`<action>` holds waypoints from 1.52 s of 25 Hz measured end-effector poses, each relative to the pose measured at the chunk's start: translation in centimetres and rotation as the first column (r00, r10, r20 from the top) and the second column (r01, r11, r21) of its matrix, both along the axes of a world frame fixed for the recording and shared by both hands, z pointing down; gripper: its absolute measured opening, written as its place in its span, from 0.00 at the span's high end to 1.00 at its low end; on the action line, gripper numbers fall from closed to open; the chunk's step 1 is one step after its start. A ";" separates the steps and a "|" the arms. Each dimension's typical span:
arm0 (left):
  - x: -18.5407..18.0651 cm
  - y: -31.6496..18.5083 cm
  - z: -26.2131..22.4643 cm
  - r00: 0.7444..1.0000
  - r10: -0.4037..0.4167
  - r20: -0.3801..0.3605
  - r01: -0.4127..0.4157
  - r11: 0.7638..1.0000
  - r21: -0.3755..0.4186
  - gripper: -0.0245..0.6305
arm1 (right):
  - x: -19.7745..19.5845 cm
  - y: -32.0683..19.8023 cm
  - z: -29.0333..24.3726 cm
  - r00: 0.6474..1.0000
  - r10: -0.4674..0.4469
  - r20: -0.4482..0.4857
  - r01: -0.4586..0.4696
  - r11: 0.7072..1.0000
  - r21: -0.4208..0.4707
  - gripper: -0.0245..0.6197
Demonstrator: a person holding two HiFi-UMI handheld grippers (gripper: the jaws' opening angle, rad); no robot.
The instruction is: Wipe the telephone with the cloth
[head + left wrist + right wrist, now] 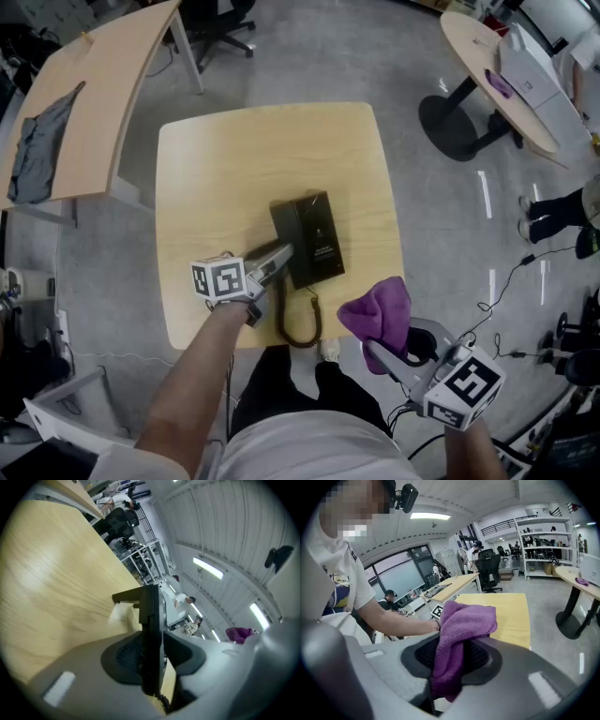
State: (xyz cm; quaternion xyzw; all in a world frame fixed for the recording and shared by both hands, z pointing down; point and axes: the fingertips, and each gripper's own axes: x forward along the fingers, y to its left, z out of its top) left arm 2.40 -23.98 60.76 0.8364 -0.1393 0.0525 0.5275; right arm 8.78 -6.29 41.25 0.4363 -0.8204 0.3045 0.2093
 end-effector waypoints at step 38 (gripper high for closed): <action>-5.7 33.0 -21.5 0.932 -0.073 0.355 -0.147 0.819 0.555 0.96 | -0.3 11.4 -2.5 0.953 -0.302 0.003 0.288 0.914 0.284 0.78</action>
